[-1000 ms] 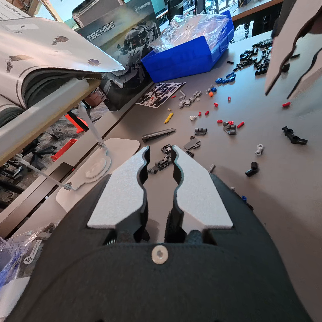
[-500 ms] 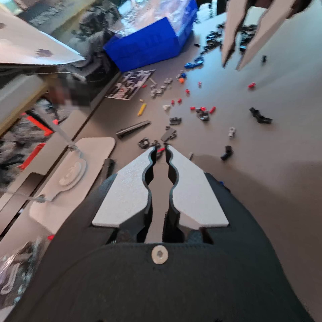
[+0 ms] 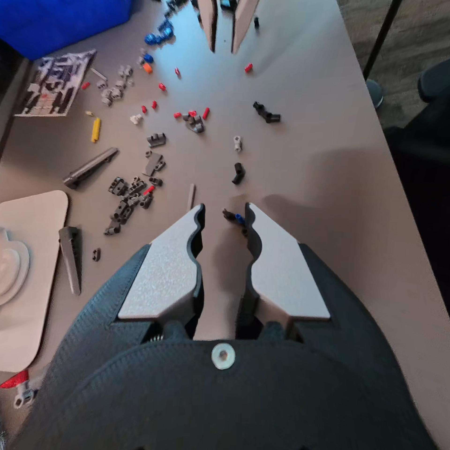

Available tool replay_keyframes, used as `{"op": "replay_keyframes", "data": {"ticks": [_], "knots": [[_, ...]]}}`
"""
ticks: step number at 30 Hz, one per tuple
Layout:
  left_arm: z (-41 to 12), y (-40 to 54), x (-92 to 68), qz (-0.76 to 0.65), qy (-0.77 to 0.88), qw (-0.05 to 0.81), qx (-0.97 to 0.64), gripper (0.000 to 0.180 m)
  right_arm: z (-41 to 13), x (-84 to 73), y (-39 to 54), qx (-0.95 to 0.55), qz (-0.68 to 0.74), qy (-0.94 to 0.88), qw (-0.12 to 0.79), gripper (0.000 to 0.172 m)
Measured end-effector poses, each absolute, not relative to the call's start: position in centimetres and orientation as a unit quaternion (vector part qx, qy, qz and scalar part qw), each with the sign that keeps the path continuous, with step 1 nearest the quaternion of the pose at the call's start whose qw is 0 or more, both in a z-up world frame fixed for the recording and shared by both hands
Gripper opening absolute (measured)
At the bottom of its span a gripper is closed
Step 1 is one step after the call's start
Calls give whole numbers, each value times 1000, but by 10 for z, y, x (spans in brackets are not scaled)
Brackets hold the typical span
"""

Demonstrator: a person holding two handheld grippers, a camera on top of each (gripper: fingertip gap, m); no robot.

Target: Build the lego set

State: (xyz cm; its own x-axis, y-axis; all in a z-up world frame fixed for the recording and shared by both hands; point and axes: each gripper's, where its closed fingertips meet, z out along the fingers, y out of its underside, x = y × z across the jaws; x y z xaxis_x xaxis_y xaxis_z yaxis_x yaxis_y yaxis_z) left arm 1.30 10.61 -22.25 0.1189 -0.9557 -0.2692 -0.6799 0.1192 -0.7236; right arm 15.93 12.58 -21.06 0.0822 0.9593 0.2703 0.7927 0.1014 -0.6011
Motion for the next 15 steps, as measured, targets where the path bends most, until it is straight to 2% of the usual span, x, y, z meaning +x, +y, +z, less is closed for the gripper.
{"op": "replay_keyframes", "data": {"ticks": [15], "knots": [[-254,101,8,-122,673,335,-648,33,-230,113,110,-625,160,-700,306,20]]}}
